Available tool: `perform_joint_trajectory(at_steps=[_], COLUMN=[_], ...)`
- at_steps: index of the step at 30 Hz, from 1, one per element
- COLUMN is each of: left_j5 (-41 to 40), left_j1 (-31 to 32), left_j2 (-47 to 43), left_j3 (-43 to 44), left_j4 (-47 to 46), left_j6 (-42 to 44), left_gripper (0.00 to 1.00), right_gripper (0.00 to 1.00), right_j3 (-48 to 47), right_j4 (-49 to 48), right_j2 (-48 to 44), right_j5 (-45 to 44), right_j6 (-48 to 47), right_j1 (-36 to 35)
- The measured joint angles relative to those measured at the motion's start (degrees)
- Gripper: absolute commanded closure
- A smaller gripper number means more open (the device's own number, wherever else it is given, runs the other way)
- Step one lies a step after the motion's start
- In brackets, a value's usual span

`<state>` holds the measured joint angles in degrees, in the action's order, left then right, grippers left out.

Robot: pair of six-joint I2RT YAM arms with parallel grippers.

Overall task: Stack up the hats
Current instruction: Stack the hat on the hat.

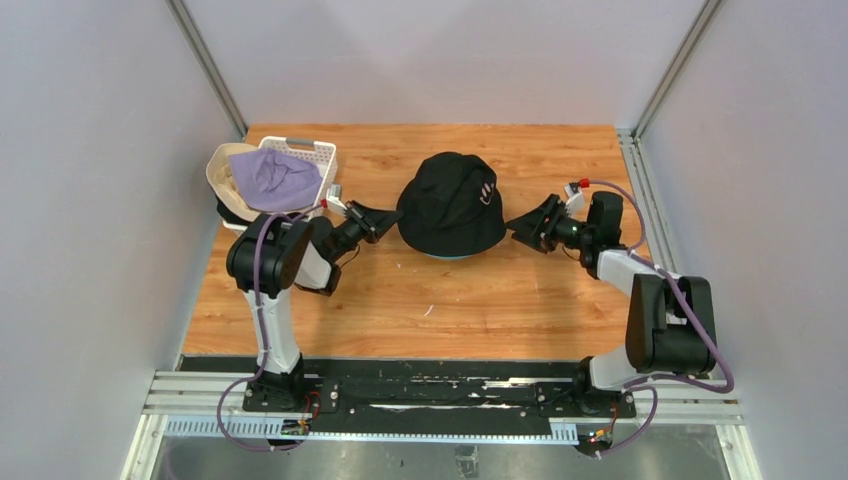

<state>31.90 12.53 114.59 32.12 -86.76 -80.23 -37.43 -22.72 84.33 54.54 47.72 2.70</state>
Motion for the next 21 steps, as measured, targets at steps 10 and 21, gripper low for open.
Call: perform_joint_trajectory(at_steps=[10,21], left_j5=[-3.1,-4.4], left_j1=[3.9,5.5], left_j2=[-1.5,-2.0], left_j3=[-3.1,-4.0], left_j4=[0.0,0.0], left_j6=[0.9,1.3], left_gripper=[1.0,1.0], right_gripper=[0.44,0.45], right_j3=[3.3,4.3], right_j4=[-13.6,-30.8], right_j2=[0.7,7.0], right_j5=[4.0,5.4], right_j6=[12.6,25.4], right_j1=[0.0,-0.1])
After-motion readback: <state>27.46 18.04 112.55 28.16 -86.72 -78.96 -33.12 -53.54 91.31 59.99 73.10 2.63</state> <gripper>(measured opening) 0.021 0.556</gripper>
